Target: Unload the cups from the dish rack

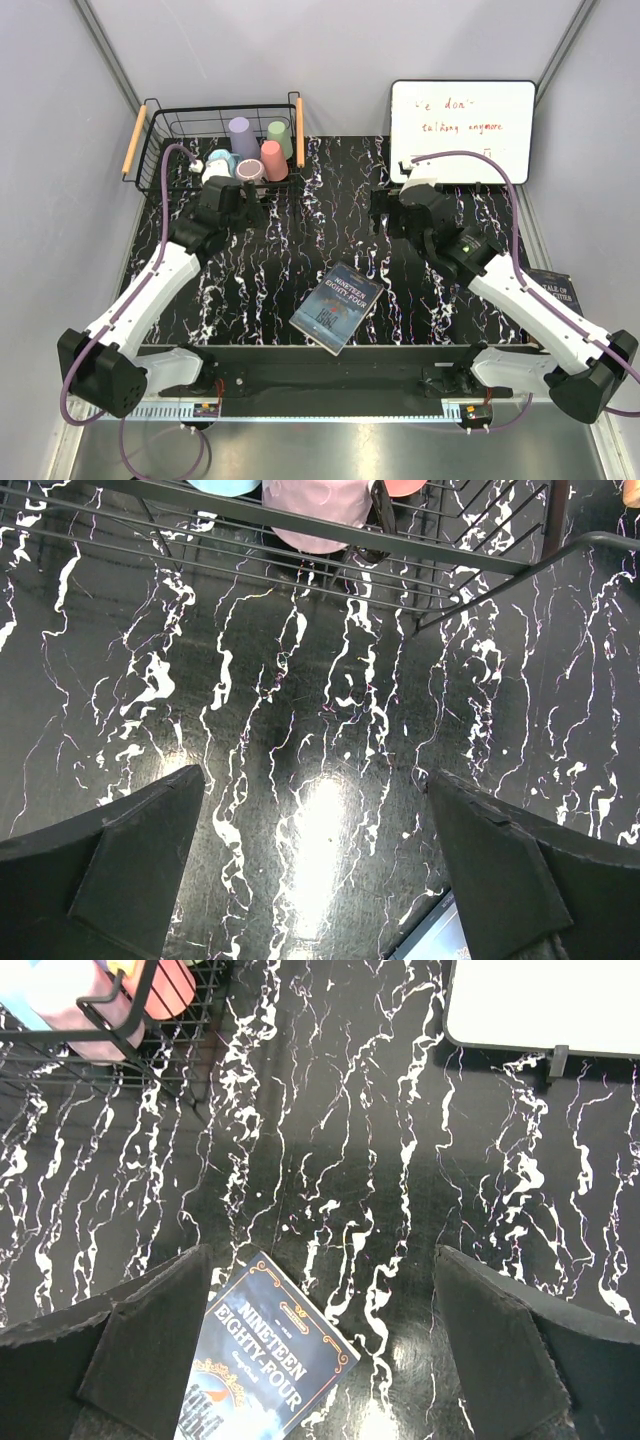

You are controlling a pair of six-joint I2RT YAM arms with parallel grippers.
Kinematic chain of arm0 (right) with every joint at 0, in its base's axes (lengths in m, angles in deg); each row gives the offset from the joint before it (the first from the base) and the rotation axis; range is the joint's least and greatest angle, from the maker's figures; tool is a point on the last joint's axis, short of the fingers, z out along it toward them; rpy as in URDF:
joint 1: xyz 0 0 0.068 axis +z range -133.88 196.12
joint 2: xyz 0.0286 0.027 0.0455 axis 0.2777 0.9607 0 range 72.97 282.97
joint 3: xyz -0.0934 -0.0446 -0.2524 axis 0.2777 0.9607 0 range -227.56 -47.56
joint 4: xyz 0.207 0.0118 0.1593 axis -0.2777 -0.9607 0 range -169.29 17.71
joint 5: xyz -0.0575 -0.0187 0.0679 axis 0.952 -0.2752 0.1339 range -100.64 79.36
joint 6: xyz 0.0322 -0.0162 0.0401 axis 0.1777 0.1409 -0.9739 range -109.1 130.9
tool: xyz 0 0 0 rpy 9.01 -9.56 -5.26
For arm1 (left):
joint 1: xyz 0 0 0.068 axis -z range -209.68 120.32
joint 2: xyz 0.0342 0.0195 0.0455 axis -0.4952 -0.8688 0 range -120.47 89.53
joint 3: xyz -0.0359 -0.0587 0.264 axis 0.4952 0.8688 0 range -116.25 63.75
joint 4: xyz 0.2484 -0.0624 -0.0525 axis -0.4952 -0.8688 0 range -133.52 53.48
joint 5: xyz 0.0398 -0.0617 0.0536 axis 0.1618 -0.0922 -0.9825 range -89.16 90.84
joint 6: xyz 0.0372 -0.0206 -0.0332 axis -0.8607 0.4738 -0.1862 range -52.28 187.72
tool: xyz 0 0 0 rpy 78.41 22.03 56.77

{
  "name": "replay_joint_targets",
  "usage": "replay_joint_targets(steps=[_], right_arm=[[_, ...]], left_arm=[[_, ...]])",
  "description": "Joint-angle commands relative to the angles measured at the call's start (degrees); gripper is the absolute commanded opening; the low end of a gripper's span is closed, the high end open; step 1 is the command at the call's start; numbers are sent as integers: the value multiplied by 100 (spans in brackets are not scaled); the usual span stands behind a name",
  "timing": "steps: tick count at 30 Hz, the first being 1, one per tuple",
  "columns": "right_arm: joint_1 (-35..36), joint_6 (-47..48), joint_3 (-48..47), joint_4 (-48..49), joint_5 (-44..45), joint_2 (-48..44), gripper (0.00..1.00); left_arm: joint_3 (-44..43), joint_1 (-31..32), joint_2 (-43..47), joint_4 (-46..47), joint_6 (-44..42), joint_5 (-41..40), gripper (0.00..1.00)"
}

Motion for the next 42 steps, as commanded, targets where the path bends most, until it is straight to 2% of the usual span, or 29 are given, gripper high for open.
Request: replay_joint_targets(steps=[1, 5, 8, 11, 12, 15, 17, 20, 31, 35, 42], right_arm=[[26, -26, 71, 155, -60, -30, 100], [26, -9, 89, 146, -34, -92, 100], [34, -35, 80, 146, -51, -118, 100], [34, -96, 62, 103, -78, -136, 100], [34, -131, 54, 76, -60, -144, 100], [34, -237, 88, 6, -69, -232, 100], [26, -281, 133, -3, -78, -329, 100], [34, -307, 194, -47, -86, -408, 100], [34, -360, 159, -135, -104, -347, 100], [26, -273, 89, -135, -34, -224, 100], [34, -255, 45, -65, -95, 13, 100]], left_arm=[[-101, 9, 12, 228, -78, 8, 99], [-435, 9, -190, 132, -113, -194, 99], [-1137, -17, -629, -218, -105, -659, 99], [-2252, -236, -1339, -869, 53, -897, 99], [-2855, -333, -1568, -1045, 219, -889, 99], [-3728, -807, -2272, -1450, 562, -468, 99], [-4177, -1098, -2763, -1530, 695, -107, 99], [-4678, -1309, -3239, -1662, 810, -89, 99], [-5901, -1722, -5137, -1654, 494, -343, 99], [-6376, -1863, -5560, -1618, 572, -195, 99], [-6570, -2039, -6079, -1311, 573, 77, 99]])
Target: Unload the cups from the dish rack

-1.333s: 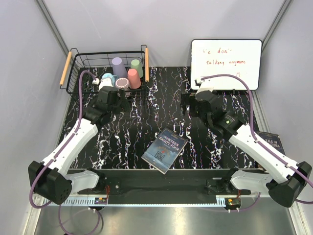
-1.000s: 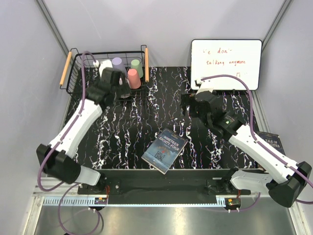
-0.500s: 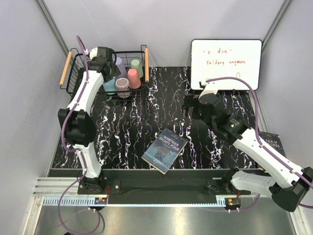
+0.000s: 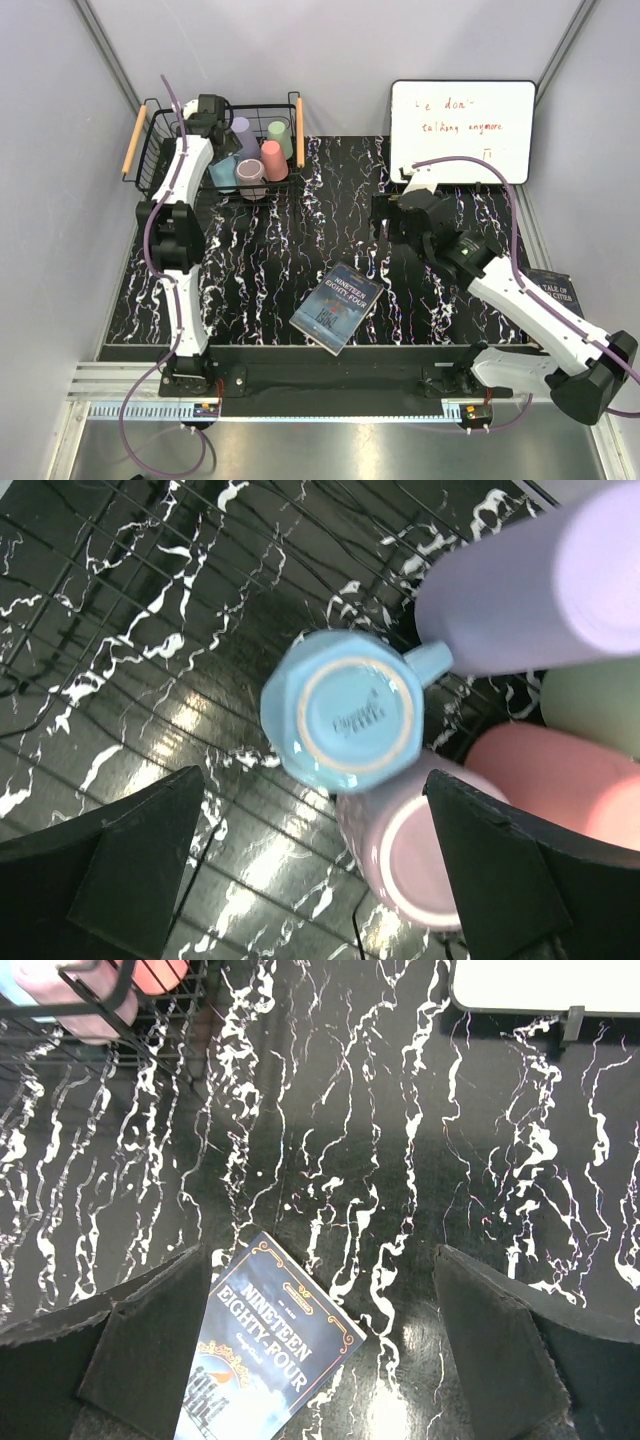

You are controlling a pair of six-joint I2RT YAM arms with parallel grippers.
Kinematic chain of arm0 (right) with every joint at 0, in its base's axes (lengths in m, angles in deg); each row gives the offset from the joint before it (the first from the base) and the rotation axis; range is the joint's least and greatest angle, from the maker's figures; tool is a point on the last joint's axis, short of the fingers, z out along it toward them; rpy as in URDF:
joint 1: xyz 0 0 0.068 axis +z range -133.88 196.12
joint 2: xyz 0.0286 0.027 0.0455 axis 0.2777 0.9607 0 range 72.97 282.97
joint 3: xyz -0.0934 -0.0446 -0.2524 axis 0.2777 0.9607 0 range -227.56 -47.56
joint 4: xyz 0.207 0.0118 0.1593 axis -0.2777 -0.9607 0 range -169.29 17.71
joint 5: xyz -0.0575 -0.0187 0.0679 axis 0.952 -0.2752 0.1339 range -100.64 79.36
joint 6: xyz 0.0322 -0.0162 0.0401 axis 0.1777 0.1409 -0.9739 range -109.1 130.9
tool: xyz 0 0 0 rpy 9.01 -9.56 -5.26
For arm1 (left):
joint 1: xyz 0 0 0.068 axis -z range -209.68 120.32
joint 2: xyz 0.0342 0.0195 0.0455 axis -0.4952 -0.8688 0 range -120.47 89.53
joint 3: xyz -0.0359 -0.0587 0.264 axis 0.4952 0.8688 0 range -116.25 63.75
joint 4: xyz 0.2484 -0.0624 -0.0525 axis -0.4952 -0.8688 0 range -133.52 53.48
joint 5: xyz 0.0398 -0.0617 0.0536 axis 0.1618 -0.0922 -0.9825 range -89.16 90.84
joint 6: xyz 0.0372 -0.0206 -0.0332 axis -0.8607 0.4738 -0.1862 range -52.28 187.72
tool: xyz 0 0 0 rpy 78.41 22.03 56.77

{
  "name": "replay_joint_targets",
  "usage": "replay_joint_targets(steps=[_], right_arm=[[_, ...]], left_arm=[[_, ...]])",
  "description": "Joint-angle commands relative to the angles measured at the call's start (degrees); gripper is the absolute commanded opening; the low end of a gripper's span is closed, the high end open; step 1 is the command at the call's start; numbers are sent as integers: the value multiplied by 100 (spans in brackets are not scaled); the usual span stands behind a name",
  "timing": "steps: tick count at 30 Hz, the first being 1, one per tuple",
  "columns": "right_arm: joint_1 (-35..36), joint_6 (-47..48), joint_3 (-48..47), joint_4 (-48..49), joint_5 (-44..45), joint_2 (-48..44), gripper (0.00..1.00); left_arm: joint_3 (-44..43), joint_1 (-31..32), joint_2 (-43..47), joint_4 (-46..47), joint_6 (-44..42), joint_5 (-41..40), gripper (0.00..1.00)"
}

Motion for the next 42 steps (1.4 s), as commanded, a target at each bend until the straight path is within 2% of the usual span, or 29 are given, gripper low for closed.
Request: replay_joint_targets(steps=[1, 15, 19, 20, 21, 22, 23, 24, 25, 32, 42], right_arm=[[34, 45, -187, 75, -1, 204, 100], [34, 97, -292, 207, 43, 749, 100], [26, 106, -292, 242, 69, 837, 100], [34, 106, -301, 242, 52, 855, 100], [34, 115, -284, 242, 51, 855, 100], [34, 98, -284, 260, 51, 863, 100], [26, 89, -266, 269, 43, 864, 100], [34, 97, -257, 277, 43, 872, 100], [34, 63, -249, 286, 34, 872, 100], [26, 36, -257, 304, 34, 855, 100], [26, 1, -363, 321, 95, 899, 100]], left_arm=[[-402, -118, -344, 357, -79, 275, 99], [-464, -135, -898, 744, -97, 899, 99], [-333, -135, -881, 744, -123, 820, 90], [-289, -135, -846, 753, -140, 803, 75], [-245, -135, -811, 788, -149, 785, 67], [-184, -135, -784, 805, -167, 776, 56], [-148, -135, -741, 814, -176, 767, 31], [-130, -135, -723, 823, -176, 741, 13], [-95, -135, -705, 823, -184, 732, 0], [54, -118, -293, 911, -281, 706, 0], [-306, 23, 780, 964, -545, 583, 0]])
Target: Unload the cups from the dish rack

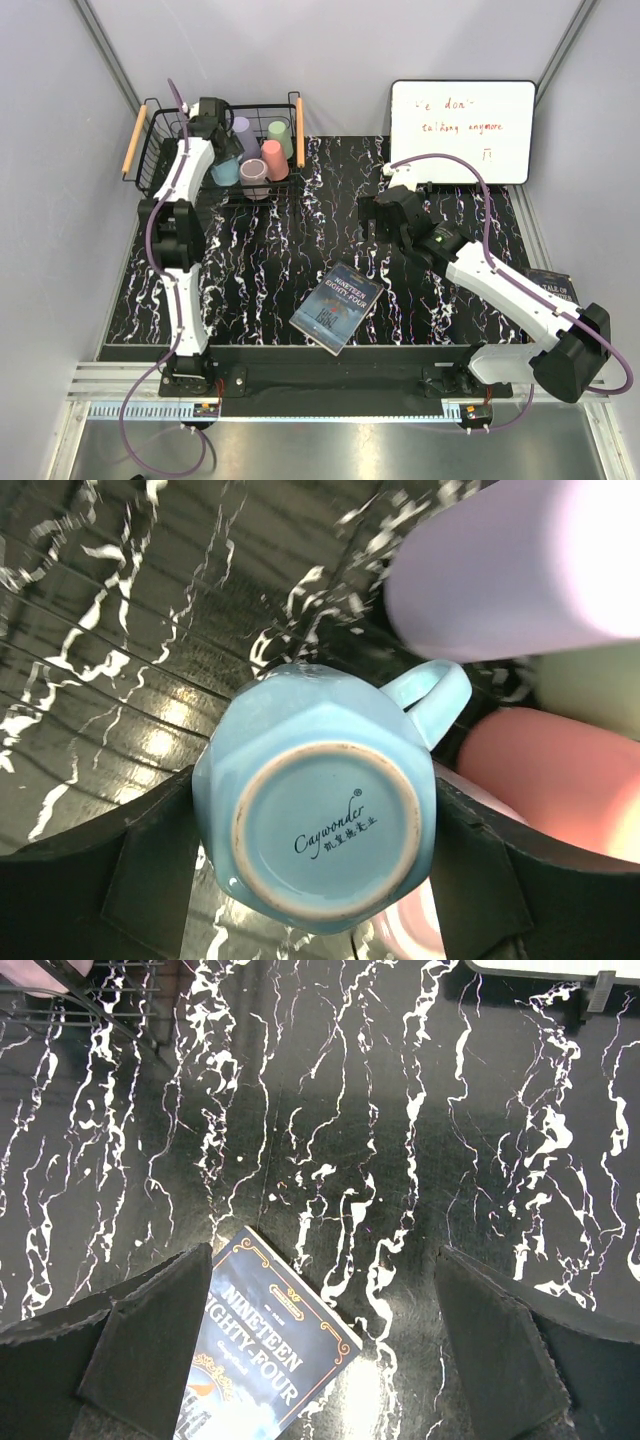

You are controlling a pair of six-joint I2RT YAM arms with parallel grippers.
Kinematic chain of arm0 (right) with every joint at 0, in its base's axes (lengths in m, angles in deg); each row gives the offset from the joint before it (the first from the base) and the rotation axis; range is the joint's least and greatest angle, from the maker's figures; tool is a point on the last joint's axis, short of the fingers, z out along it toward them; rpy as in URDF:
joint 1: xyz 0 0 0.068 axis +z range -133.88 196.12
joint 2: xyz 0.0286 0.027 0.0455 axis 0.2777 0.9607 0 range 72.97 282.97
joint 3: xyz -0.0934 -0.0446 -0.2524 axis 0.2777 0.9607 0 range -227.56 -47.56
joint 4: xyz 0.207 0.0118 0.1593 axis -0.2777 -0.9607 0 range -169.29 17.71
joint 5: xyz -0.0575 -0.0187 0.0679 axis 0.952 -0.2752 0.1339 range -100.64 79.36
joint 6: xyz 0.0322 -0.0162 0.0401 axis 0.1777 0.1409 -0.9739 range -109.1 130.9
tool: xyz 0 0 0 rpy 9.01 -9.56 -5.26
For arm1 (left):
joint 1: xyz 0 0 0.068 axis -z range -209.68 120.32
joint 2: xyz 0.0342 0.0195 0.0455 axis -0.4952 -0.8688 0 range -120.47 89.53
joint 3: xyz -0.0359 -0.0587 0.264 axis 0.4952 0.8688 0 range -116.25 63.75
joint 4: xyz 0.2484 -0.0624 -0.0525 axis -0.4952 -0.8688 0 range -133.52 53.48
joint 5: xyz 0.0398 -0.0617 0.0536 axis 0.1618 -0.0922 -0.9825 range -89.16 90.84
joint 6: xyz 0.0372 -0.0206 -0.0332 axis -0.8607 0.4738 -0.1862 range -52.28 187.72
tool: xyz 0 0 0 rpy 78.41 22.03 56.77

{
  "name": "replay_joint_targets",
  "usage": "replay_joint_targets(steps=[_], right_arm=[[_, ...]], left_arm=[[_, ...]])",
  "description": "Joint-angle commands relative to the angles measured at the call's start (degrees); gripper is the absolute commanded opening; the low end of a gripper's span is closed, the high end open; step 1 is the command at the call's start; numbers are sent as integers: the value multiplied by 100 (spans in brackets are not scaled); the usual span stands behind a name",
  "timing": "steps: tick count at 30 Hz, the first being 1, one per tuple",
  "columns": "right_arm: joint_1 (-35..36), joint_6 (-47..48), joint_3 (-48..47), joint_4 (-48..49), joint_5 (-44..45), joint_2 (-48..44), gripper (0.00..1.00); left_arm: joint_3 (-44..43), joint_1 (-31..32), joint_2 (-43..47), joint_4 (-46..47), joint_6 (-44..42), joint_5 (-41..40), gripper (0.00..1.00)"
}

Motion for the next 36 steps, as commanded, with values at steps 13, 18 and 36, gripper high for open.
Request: replay_joint_targets(steps=[13, 18, 36], right_arm=[[26, 137, -229, 436, 679, -319, 98], [34, 50, 16, 928, -33, -794, 100], [26, -2463, 2204, 5216, -3276, -2078, 96]], left_arm=[[416, 236, 2568, 947, 261, 1288, 0], [2418, 244, 3980, 2414, 918, 2607, 0], [7360, 683, 6665, 7908, 3353, 5308, 0]])
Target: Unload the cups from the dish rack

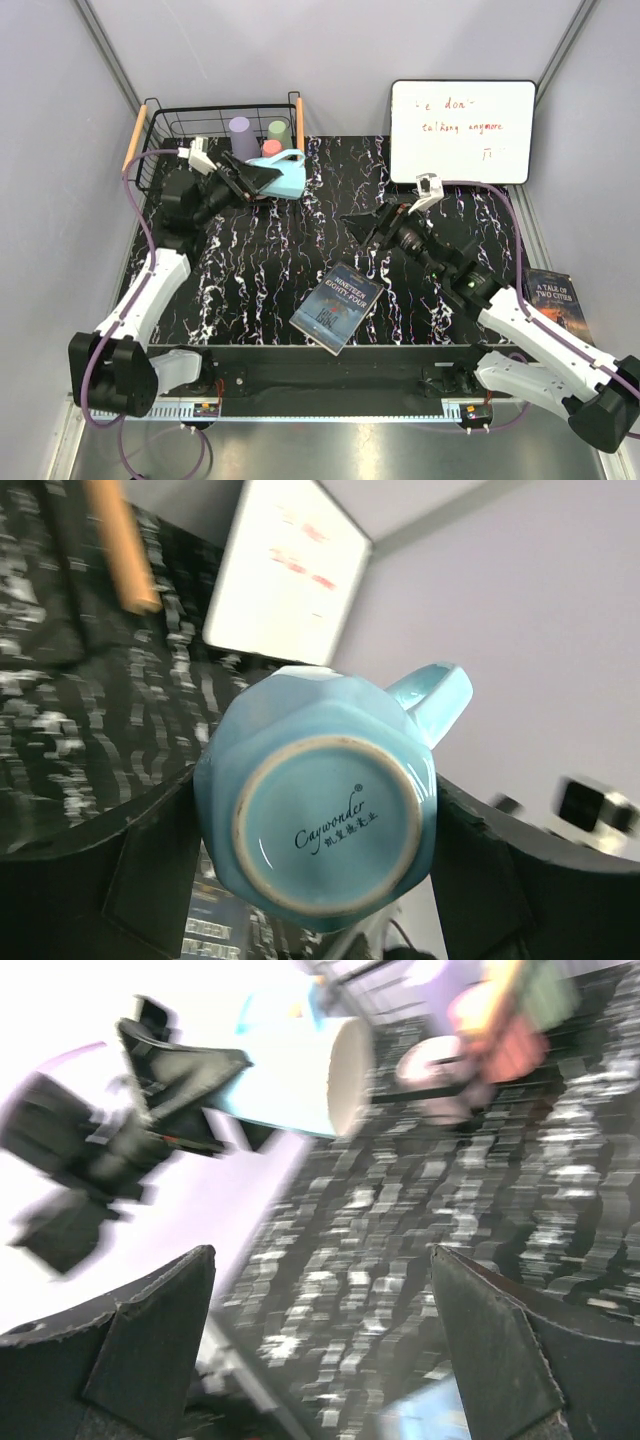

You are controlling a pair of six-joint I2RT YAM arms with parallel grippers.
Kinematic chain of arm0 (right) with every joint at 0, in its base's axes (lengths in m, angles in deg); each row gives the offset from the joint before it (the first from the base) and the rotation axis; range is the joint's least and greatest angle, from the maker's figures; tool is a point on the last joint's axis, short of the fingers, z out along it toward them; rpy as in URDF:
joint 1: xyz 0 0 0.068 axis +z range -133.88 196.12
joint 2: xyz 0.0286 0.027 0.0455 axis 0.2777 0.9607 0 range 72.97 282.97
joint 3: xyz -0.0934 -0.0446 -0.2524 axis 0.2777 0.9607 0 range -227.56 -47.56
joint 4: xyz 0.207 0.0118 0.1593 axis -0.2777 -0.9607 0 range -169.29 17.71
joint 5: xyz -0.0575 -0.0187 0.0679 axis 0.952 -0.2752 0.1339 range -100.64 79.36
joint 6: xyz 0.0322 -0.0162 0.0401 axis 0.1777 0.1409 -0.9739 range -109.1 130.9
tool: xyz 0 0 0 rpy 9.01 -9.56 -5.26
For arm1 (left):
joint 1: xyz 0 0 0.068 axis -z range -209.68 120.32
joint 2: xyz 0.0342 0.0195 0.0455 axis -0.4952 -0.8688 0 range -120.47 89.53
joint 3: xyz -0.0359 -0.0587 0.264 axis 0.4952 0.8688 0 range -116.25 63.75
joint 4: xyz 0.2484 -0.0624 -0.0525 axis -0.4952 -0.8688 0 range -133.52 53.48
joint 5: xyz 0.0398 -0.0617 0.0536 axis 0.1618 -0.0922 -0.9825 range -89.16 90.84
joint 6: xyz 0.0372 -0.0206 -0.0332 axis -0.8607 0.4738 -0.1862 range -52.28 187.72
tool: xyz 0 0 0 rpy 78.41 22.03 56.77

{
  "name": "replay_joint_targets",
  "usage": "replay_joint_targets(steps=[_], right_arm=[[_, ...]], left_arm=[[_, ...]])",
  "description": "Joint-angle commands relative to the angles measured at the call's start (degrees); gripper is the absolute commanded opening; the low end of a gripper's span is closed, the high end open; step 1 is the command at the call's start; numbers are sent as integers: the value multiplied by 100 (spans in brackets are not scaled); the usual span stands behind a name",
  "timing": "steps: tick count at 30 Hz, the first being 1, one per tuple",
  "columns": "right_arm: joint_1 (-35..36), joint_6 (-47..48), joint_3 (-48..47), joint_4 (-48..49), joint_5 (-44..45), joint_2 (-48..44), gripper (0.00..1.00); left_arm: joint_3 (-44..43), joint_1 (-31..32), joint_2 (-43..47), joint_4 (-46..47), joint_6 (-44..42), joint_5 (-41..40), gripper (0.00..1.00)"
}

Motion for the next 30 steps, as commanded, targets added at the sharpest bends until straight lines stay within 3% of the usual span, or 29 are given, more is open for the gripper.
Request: replay_joint_targets(steps=[1, 8, 30], right_arm=[[26, -960, 358, 1722, -1085, -122, 96], [26, -1277, 605, 3120, -1893, 10, 94], [17, -978, 218, 3147, -2044, 809, 91]], left_arm=[[390, 238, 593, 2514, 944, 726, 0], [909, 800, 690, 3105, 1314, 903, 0], [1358, 1706, 1209, 3035, 1270, 797, 0]])
